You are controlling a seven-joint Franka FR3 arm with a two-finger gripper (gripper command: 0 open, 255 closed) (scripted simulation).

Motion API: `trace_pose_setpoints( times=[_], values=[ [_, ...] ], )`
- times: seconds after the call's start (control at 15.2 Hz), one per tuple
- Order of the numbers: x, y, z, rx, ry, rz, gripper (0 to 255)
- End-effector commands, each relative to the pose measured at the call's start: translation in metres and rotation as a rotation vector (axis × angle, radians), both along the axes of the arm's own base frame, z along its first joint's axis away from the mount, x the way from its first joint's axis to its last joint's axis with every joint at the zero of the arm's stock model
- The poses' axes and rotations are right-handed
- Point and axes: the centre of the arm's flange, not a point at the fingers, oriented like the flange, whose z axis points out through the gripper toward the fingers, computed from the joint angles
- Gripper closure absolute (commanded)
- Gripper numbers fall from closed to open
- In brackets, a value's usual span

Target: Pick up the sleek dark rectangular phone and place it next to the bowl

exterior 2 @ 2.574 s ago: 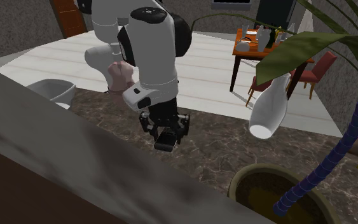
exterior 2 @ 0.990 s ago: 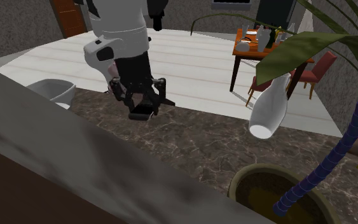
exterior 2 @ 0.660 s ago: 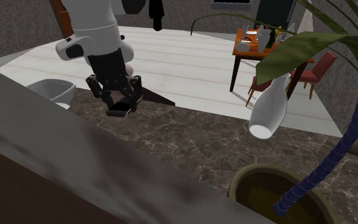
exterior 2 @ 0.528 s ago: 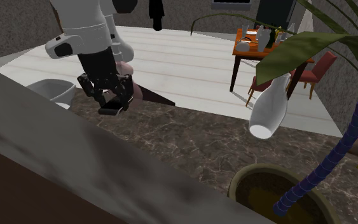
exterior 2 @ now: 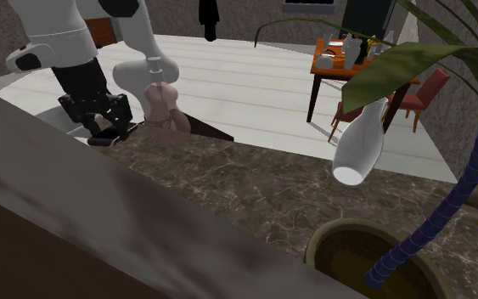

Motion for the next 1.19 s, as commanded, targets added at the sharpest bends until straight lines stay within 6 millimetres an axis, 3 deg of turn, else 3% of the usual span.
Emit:
trace_pose_setpoints(
  times=[0.0, 1.12],
  values=[
    [-0.023, -0.010, -0.001, 0.000, 0.000, 0.001, 255],
    [-0.223, -0.112, -0.001, 0.000, 0.000, 0.001, 255]
  ],
)
